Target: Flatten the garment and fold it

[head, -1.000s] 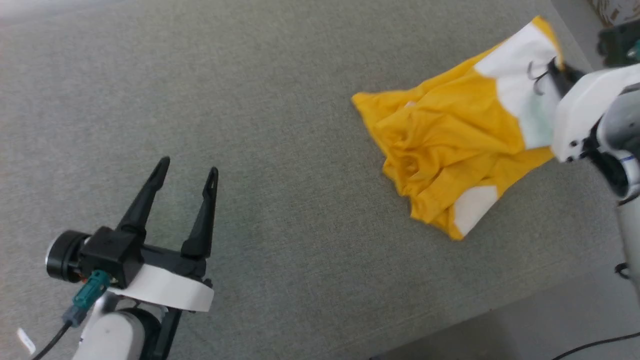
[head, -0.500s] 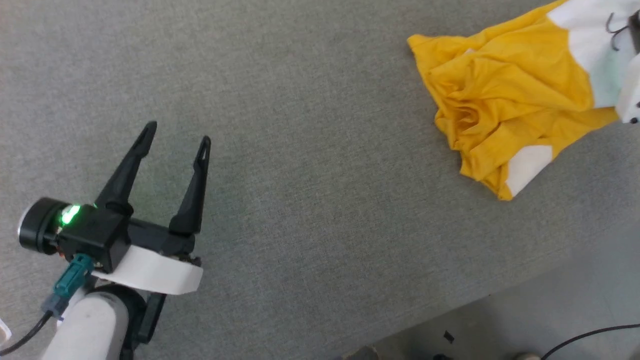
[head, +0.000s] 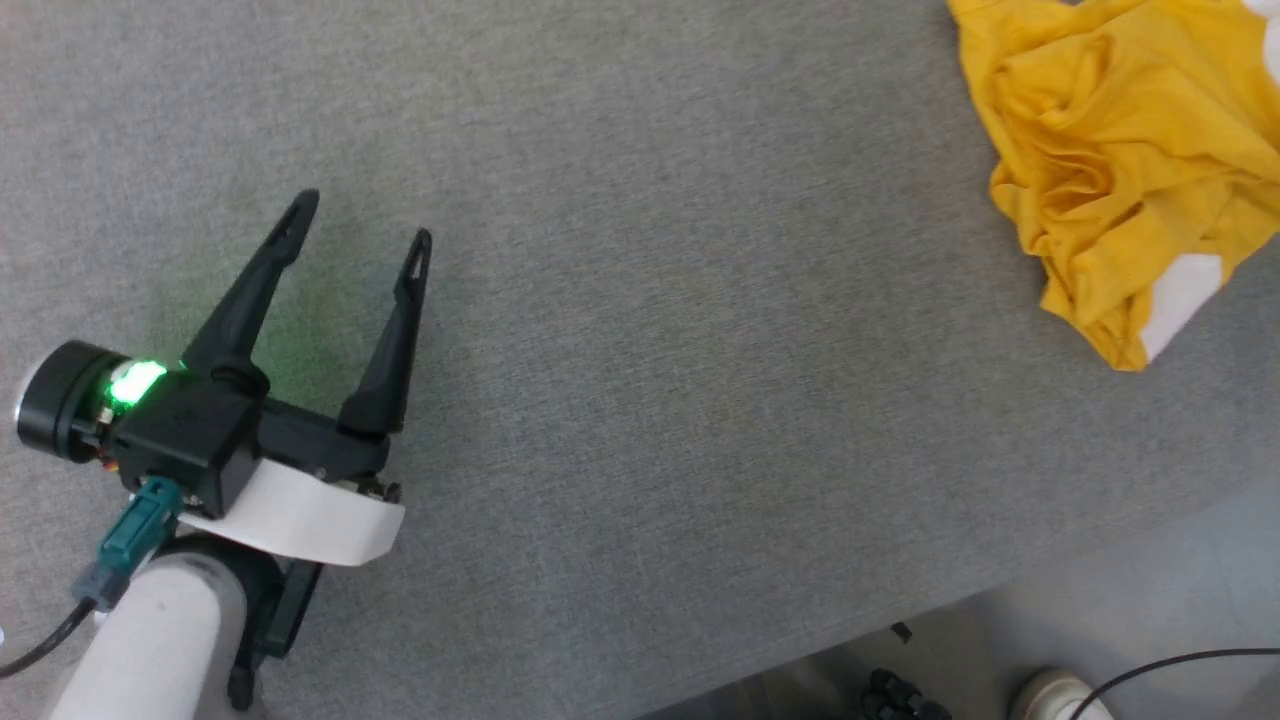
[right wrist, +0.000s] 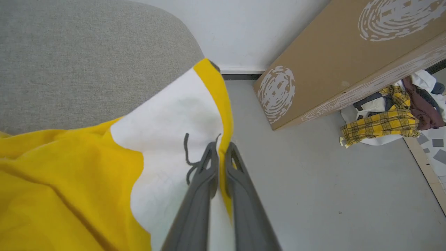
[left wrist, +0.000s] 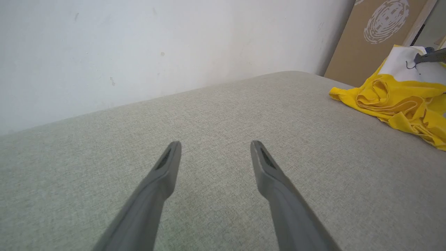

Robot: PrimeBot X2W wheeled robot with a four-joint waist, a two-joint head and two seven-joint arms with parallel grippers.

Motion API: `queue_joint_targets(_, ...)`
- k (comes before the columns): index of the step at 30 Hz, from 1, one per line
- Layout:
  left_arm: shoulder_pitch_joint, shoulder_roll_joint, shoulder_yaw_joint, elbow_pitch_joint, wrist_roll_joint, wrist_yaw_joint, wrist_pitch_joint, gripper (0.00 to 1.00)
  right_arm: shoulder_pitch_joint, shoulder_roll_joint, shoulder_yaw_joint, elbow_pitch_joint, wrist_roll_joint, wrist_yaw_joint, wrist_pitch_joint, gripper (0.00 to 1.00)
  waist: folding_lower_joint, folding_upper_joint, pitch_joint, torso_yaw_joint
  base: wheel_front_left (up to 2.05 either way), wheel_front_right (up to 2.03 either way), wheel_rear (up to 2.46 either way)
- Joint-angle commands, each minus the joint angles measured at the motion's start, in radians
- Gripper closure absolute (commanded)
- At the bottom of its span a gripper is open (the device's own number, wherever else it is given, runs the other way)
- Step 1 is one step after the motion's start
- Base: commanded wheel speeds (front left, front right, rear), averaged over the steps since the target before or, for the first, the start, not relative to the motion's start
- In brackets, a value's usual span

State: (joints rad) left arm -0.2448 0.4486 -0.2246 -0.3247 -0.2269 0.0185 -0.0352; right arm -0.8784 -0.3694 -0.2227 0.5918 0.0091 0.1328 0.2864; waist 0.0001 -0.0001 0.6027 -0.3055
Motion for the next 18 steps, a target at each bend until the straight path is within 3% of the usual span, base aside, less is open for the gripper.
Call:
queue_joint_targets(1, -0.019, 0.010, 0.000, -0.007, 0.007, -0.001, 0.004, 0.00, -0.016, 0.014, -0.016, 0.019, -0.021, -0.002, -0.009, 0.91, -0.0001, 0.0001, 0.019, 0.012, 0.00, 0.00, 0.00)
queue_joint_targets(3, -0.022, 0.012, 0.000, -0.009, 0.008, -0.001, 0.007, 0.00, -0.022, 0.021, -0.038, 0.037, -0.040, -0.002, -0.012, 0.61, -0.0001, 0.0001, 0.023, 0.014, 0.00, 0.00, 0.00)
queue_joint_targets(4, -0.024, 0.013, 0.000, -0.009, 0.008, 0.000, 0.008, 0.00, -0.026, 0.024, -0.051, 0.042, -0.051, -0.002, -0.015, 0.27, -0.0001, 0.0001, 0.024, 0.015, 0.00, 0.00, 0.00)
queue_joint_targets(5, -0.025, 0.013, -0.001, -0.010, 0.008, 0.001, 0.009, 0.00, -0.029, 0.028, -0.061, 0.048, -0.062, -0.002, -0.018, 0.00, -0.0001, 0.0001, 0.024, 0.016, 0.00, 0.00, 0.00)
queue_joint_targets(12, -0.027, 0.000, -0.007, 0.005, 0.002, 0.009, -0.013, 0.00, -0.042, 0.053, -0.076, 0.066, -0.091, -0.002, -0.055, 0.00, -0.0001, 0.0001, -0.008, 0.021, 0.00, 0.00, 0.00)
queue_joint_targets(18, -0.020, -0.028, -0.004, 0.046, -0.002, 0.035, -0.063, 0.00, -0.013, 0.074, -0.089, 0.038, -0.044, -0.002, -0.117, 0.00, -0.0001, 0.0001, -0.068, 0.050, 0.00, 0.00, 0.00)
